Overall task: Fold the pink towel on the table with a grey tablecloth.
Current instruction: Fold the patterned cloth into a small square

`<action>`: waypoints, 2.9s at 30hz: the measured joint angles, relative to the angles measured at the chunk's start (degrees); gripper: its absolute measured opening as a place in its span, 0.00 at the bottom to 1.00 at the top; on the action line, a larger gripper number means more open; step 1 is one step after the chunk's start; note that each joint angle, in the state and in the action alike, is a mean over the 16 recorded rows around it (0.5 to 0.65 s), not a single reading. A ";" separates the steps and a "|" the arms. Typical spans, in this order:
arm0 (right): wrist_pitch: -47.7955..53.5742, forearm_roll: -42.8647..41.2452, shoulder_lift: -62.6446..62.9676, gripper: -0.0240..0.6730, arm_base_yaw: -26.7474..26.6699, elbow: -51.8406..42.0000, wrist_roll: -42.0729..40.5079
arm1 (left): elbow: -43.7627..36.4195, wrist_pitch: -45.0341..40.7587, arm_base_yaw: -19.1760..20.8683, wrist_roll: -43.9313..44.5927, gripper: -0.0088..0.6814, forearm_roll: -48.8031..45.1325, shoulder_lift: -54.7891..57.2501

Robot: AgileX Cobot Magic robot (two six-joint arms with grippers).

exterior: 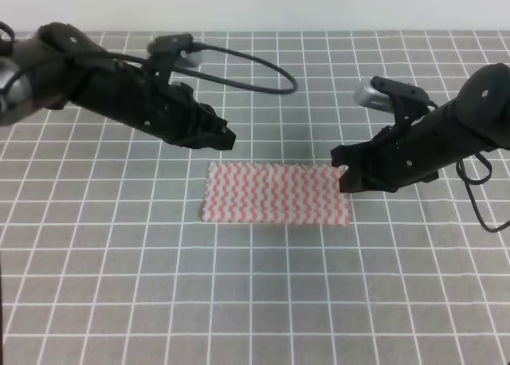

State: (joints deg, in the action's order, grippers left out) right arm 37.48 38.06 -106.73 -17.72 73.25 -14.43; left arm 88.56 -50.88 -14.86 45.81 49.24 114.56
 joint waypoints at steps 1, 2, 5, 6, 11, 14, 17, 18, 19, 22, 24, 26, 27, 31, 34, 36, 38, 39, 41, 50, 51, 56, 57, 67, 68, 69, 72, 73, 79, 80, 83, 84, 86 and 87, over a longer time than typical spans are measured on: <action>-0.06 -0.24 0.06 0.02 0.00 0.00 0.41 | -0.04 -0.05 0.24 0.21 0.01 0.48 0.44; -0.08 -0.51 0.16 0.03 0.00 0.00 0.86 | -0.07 -0.05 0.41 0.41 0.01 0.91 0.92; -0.29 -0.71 0.20 0.05 0.00 0.00 1.73 | -0.17 0.25 0.59 0.80 0.01 1.73 2.60; -0.39 -0.71 0.19 0.07 0.01 0.00 2.01 | -0.20 0.37 0.58 0.86 0.01 1.87 3.19; -1.23 -0.60 0.08 0.17 0.01 0.00 2.97 | -0.27 1.19 0.54 0.95 0.01 2.34 6.28; -1.74 -0.50 -0.06 0.24 0.01 0.00 3.48 | -0.28 1.83 0.54 0.94 0.01 2.54 7.82; -2.12 -0.42 -0.41 0.30 0.00 0.00 4.01 | -0.27 2.39 0.54 0.89 0.01 2.79 8.90; -2.24 -0.35 -0.58 0.32 0.00 0.00 4.19 | -0.26 2.54 0.55 0.87 0.01 2.85 9.18; -2.36 -0.28 -0.76 0.34 0.01 -0.01 4.37 | -0.25 2.67 0.56 0.84 0.01 2.88 9.41; -2.82 -0.10 -1.43 0.38 0.01 -0.02 4.74 | -0.21 2.92 0.58 0.76 0.01 2.92 9.99; -3.19 0.02 -1.99 0.40 0.01 -0.01 4.94 | -0.19 2.99 0.59 0.71 0.01 2.95 10.29; -3.43 0.12 -2.64 0.40 0.01 0.05 5.12 | -0.17 2.93 0.60 0.65 0.01 3.02 10.51; -3.55 0.19 -3.00 0.40 0.01 0.12 5.20 | -0.16 2.87 0.61 0.62 0.01 3.07 10.60; -3.92 0.40 -4.46 0.40 0.01 0.57 5.25 | -0.11 2.55 0.63 0.53 0.01 3.22 10.78; -4.15 0.49 -5.44 0.40 0.01 1.00 5.25 | -0.10 2.34 0.64 0.51 0.01 3.28 10.82; -4.31 0.43 -6.02 0.40 0.01 1.30 5.26 | -0.10 2.21 0.64 0.51 0.01 3.31 10.85; -4.34 0.33 -6.55 0.40 0.01 1.58 5.26 | -0.10 2.08 0.64 0.51 0.01 3.34 10.87; -4.33 0.22 -6.77 0.40 0.01 1.73 5.26 | -0.10 2.01 0.64 0.51 0.01 3.36 10.88; -4.28 -0.02 -7.15 0.40 0.01 1.98 5.26 | -0.10 1.90 0.64 0.51 0.01 3.39 10.90; -4.54 -1.05 -7.90 0.40 0.00 2.39 5.26 | -0.10 1.57 0.64 0.51 0.01 3.46 10.95; -4.60 -1.13 -7.96 0.40 0.01 2.43 5.26 | -0.10 1.55 0.64 0.51 0.01 3.45 10.95; -4.88 -0.99 -8.42 0.40 0.01 2.57 5.26 | -0.10 1.42 0.64 0.51 0.01 3.42 10.95; -4.94 -0.86 -8.52 0.40 0.01 2.60 5.26 | -0.10 1.38 0.64 0.51 0.01 3.41 10.95; -3.16 1.12 -9.31 0.40 0.02 2.81 5.29 | -0.14 0.82 0.63 0.49 0.01 3.25 10.94; -2.83 1.31 -9.33 0.40 0.02 2.81 5.30 | -0.14 0.78 0.63 0.49 0.01 3.25 10.94; -2.51 1.48 -9.34 0.40 0.02 2.80 5.31 | -0.14 0.73 0.63 0.49 0.01 3.24 10.94; -1.70 1.85 -9.34 0.39 0.02 2.79 5.32 | -0.14 0.63 0.63 0.49 0.01 3.23 10.94; -1.47 1.91 -9.34 0.38 0.02 2.79 5.33 | -0.14 0.61 0.63 0.49 0.01 3.22 10.94; -1.01 1.87 -9.40 0.27 0.03 2.81 5.33 | -0.12 0.48 0.64 0.50 0.01 3.24 10.94; -1.09 1.85 -9.42 0.25 0.03 2.81 5.33 | -0.10 0.49 0.64 0.51 0.01 3.29 10.95; -1.19 1.83 -9.46 0.18 0.01 3.01 5.26 | -0.10 0.34 0.64 0.51 0.01 3.29 10.95; -1.17 1.90 -9.46 0.15 0.00 3.19 5.22 | -0.10 0.29 0.64 0.51 0.01 3.29 10.95; -0.97 2.21 -9.47 0.11 -0.09 3.72 4.90 | -0.10 0.20 0.64 0.51 0.01 3.29 10.95; -0.81 2.45 -9.47 0.09 -0.16 4.05 4.67 | -0.10 0.16 0.64 0.51 0.01 3.29 10.95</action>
State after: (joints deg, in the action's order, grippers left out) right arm 36.67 40.51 -116.20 -17.87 77.30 -9.76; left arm 88.46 -50.73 -14.21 46.32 52.53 125.51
